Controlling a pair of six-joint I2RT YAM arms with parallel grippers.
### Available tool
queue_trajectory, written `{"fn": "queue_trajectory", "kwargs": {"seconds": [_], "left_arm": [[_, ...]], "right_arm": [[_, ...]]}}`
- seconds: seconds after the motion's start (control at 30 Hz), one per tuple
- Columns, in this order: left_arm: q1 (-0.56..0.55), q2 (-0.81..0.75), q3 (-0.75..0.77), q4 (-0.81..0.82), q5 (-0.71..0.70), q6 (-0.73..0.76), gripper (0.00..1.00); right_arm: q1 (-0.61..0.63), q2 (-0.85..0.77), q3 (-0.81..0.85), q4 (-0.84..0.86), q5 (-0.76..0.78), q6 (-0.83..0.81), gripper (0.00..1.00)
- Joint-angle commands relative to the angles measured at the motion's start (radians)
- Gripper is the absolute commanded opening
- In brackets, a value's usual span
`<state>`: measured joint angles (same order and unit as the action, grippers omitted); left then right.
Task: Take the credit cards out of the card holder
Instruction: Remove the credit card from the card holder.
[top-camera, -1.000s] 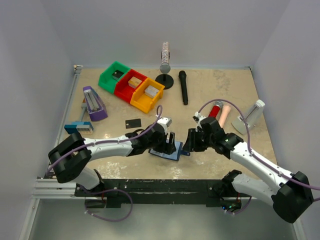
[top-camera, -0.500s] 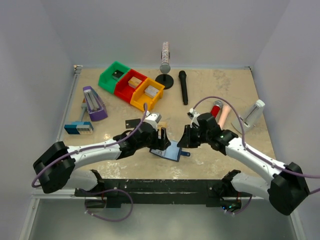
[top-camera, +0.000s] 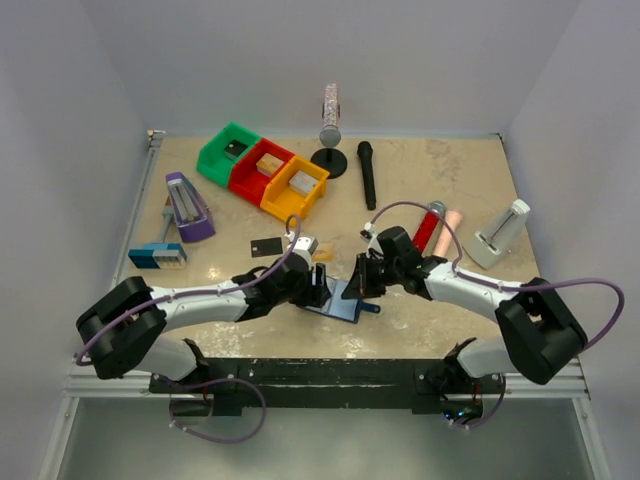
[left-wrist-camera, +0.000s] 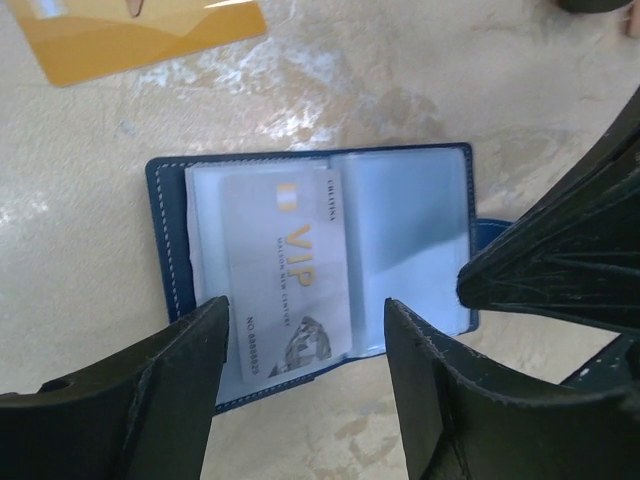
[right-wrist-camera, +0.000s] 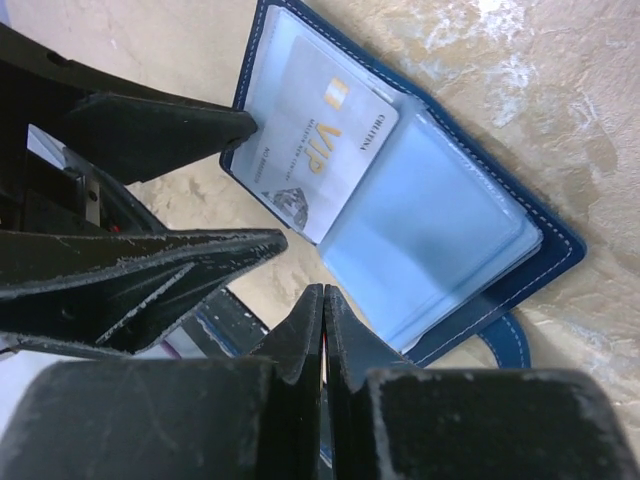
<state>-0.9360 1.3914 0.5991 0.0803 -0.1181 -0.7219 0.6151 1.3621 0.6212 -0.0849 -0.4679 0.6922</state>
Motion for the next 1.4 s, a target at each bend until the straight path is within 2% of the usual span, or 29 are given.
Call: {"fn": "queue_trajectory", "kwargs": {"seconds": [0.0,0.43,1.03,1.37], "left_arm": [[0.003,0.011,-0.041,-0.004,-0.066,-0.031,0.67],[0.005,0.044,-0.097,0.015,-0.068,-0.056,0.6],[0.002,0.064,-0.177,0.128,0.006,-0.079,0.38],[-0.004,0.012,-0.217,0.147,0.009,-0.094,0.36]], "right_arm": [[-0.005,0.032,-0.034,0.08,-0.014,0.032,0.02],[-0.066,0.112,-0.097,0.134,0.012,0.092,0.0],[-0.155,0.164,-0.086,0.102,0.034,0.09,0.0],[-0.186,0.137,-0.035,0.011,0.063,0.033,0.0]]}}
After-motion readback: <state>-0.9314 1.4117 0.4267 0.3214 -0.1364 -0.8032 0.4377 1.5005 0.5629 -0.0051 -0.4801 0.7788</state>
